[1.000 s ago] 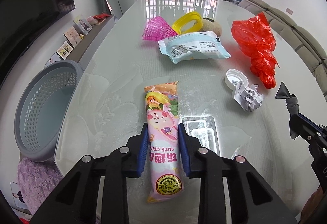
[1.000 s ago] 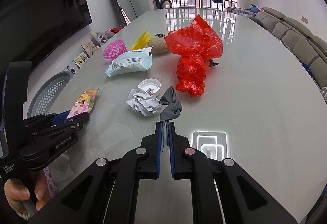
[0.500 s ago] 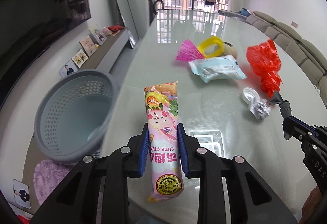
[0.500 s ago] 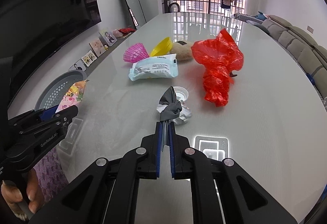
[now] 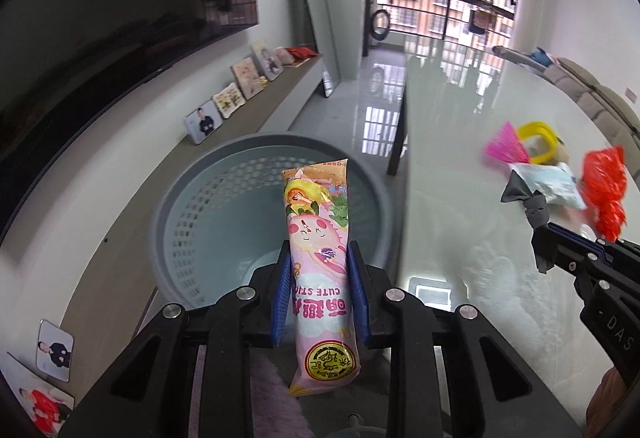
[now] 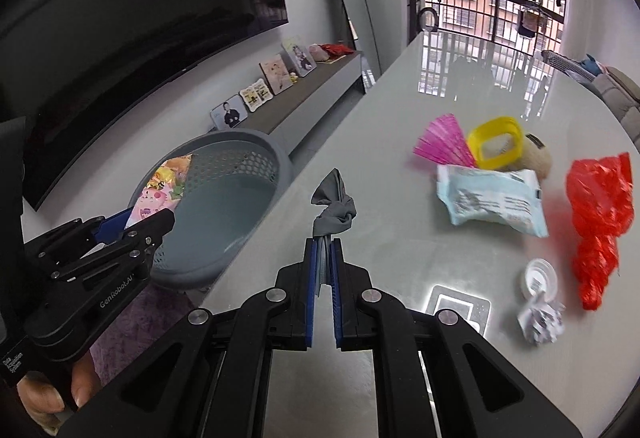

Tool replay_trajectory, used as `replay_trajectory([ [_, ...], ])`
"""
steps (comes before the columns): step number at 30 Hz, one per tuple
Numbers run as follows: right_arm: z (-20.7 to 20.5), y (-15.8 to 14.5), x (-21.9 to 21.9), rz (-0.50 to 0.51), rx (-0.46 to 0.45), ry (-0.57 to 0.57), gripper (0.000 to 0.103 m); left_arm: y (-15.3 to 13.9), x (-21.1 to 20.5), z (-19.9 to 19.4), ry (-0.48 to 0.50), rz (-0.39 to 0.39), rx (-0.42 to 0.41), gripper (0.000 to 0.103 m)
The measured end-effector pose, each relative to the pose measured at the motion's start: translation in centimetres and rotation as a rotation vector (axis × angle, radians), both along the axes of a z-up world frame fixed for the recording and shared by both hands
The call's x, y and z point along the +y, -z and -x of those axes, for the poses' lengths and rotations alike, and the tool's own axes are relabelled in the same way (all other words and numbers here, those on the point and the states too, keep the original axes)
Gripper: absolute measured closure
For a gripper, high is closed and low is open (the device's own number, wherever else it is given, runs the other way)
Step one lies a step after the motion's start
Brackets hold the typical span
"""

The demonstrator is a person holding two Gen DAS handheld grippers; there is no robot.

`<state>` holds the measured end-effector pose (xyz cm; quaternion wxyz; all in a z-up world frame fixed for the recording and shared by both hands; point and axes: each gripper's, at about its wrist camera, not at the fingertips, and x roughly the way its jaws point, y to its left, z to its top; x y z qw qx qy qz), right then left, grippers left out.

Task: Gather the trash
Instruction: 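Carry the wrapper and cloth strip over the grey basket with both grippers, then open both grippers to drop the wrapper and cloth strip into the basket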

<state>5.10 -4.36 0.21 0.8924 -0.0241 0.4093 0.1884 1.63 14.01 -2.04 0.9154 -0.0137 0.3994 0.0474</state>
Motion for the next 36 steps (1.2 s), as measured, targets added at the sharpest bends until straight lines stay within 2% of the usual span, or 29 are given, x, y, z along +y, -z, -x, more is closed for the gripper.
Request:
replay_trajectory([
  [10,-4.8,1.2,7.4,0.010,0.056,-0.124,0.096,2.2,6.6,-2.0,-0.114,0.022,0.058,0.076],
  [16,-6.7,2.4,11.2,0.035,0.089,-0.168,0.096,3.1,9.1,-2.7,-0.163,0.048,0.083,0.076],
  [23,-7.6,3.9,12.7,0.045,0.132,-0.187,0.096,3.2,10.3,-3.2,-0.179,0.051,0.090,0.074],
  [31,-7.5,4.3,12.3,0.041,0.126,-0.179,0.093,3.4,10.8,-3.2,-0.191,0.071,0.093,0.070],
  [33,-7.6,4.3,12.2,0.042,0.120,-0.177,0.089,3.3,11.2,-3.2,-0.196,0.071,0.091,0.063],
  [35,-7.6,4.3,12.1,0.037,0.108,-0.170,0.070,3.1,11.4,-3.1,-0.212,0.062,0.084,0.051],
  [36,-7.6,4.2,12.0,0.032,0.100,-0.166,0.065,3.0,11.5,-3.1,-0.218,0.059,0.081,0.045],
])
